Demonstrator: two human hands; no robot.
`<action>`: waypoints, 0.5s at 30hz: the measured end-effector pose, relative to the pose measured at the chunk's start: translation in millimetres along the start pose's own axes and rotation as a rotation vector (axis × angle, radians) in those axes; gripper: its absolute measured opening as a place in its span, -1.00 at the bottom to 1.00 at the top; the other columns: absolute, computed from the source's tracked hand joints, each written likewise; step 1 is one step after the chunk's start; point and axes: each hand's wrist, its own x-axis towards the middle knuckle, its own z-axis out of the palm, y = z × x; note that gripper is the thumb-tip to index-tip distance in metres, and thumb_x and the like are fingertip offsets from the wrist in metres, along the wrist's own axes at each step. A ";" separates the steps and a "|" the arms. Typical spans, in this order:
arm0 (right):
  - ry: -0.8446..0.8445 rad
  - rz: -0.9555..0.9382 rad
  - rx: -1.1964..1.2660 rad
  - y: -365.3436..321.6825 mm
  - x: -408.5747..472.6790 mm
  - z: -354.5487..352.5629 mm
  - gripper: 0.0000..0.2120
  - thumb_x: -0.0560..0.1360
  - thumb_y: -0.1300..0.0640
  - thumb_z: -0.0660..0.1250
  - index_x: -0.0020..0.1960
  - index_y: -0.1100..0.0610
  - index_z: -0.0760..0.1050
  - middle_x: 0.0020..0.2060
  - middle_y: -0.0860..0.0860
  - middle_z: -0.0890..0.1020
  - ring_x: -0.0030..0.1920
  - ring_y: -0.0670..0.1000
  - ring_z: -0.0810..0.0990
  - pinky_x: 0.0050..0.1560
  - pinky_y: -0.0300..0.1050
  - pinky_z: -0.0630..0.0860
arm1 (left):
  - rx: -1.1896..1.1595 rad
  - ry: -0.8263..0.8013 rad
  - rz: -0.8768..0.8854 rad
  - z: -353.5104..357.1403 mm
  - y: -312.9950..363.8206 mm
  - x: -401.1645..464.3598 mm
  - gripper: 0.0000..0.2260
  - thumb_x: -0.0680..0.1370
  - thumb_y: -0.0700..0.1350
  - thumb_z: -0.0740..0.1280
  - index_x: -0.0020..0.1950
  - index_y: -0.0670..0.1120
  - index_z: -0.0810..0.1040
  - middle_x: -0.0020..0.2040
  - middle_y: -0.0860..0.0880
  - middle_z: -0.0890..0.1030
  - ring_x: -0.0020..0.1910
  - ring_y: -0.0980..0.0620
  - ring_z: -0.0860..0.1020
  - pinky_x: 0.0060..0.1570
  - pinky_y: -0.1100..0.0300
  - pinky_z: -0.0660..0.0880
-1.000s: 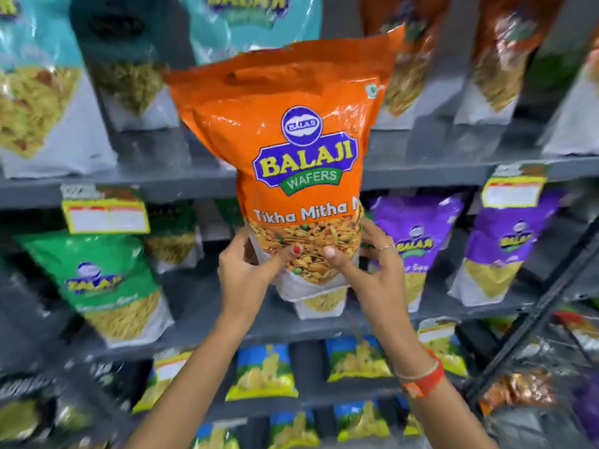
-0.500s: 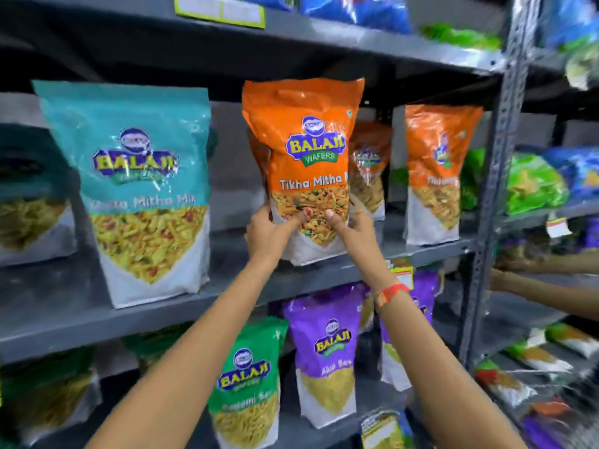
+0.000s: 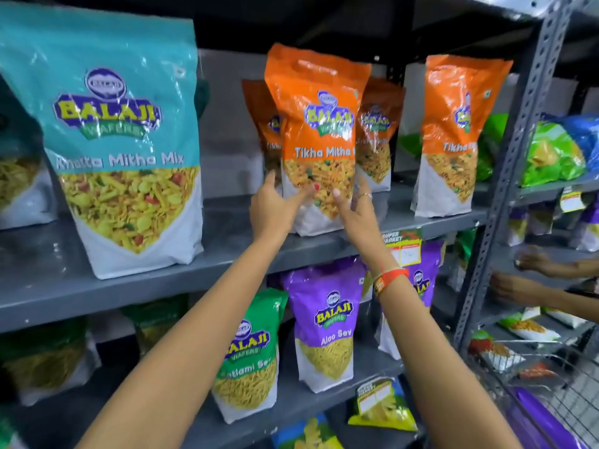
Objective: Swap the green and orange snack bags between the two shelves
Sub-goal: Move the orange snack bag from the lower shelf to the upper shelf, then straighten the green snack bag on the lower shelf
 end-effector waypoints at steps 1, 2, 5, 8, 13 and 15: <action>0.071 -0.013 0.011 1.8 -11.9 4.1 -0.42 0.52 -0.06 0.29 0.45 0.14 0.22 0.33 0.14 0.51 0.33 0.05 0.50 0.37 0.05 0.44 | -0.067 0.022 0.056 -5.9 1.4 -9.7 -0.40 0.32 0.17 0.44 0.26 -0.10 0.49 0.21 -0.10 0.61 0.17 -0.01 0.56 0.14 0.07 0.52; 0.149 -0.015 0.031 1.8 -31.1 9.3 -0.50 0.54 0.00 0.29 0.41 0.14 0.28 0.23 0.11 0.56 0.24 -0.01 0.54 0.28 -0.06 0.48 | -0.159 0.049 0.109 -13.3 -1.2 -23.3 -0.44 0.36 0.09 0.44 0.28 -0.12 0.47 0.24 -0.08 0.59 0.20 0.06 0.53 0.20 0.11 0.49; 0.325 -0.056 0.101 15.0 -101.0 28.1 -0.79 0.58 0.25 0.22 0.19 0.07 0.42 -0.09 0.00 0.57 -0.10 -0.18 0.55 -0.07 -0.36 0.46 | -0.292 0.157 0.254 -39.9 -25.1 -86.0 -0.65 0.43 -0.08 0.41 0.19 -0.10 0.52 0.09 -0.02 0.62 0.09 0.05 0.58 0.07 0.22 0.52; 0.276 0.039 0.132 55.6 -163.6 50.4 -0.79 0.56 0.31 0.22 0.06 0.03 0.48 -0.20 -0.06 0.58 -0.18 -0.21 0.56 -0.12 -0.37 0.47 | -0.336 0.368 0.200 -62.1 -71.4 -150.9 -0.85 0.46 0.01 0.35 0.02 0.12 0.54 -0.28 0.20 0.56 -0.34 -0.05 0.48 -0.32 0.13 0.39; 0.032 0.475 0.168 141.4 -221.6 87.4 -0.85 0.57 0.16 0.24 0.02 -0.08 0.48 -0.08 -0.11 0.57 -0.03 -0.09 0.54 0.07 0.08 0.57 | -0.325 0.558 -0.298 -71.5 -163.6 -207.9 -0.70 0.41 0.07 0.24 0.03 -0.08 0.45 -0.28 0.13 0.50 -0.35 0.24 0.44 -0.32 0.36 0.31; -0.046 0.609 0.167 164.7 -230.0 99.5 -0.79 0.57 0.08 0.23 0.20 -0.01 0.43 0.03 -0.03 0.55 0.08 0.01 0.51 0.22 0.15 0.52 | -0.259 0.584 -0.639 -73.0 -201.2 -211.8 -0.61 0.49 -0.01 0.25 0.17 -0.28 0.43 0.01 -0.19 0.55 0.00 0.06 0.55 -0.07 0.27 0.38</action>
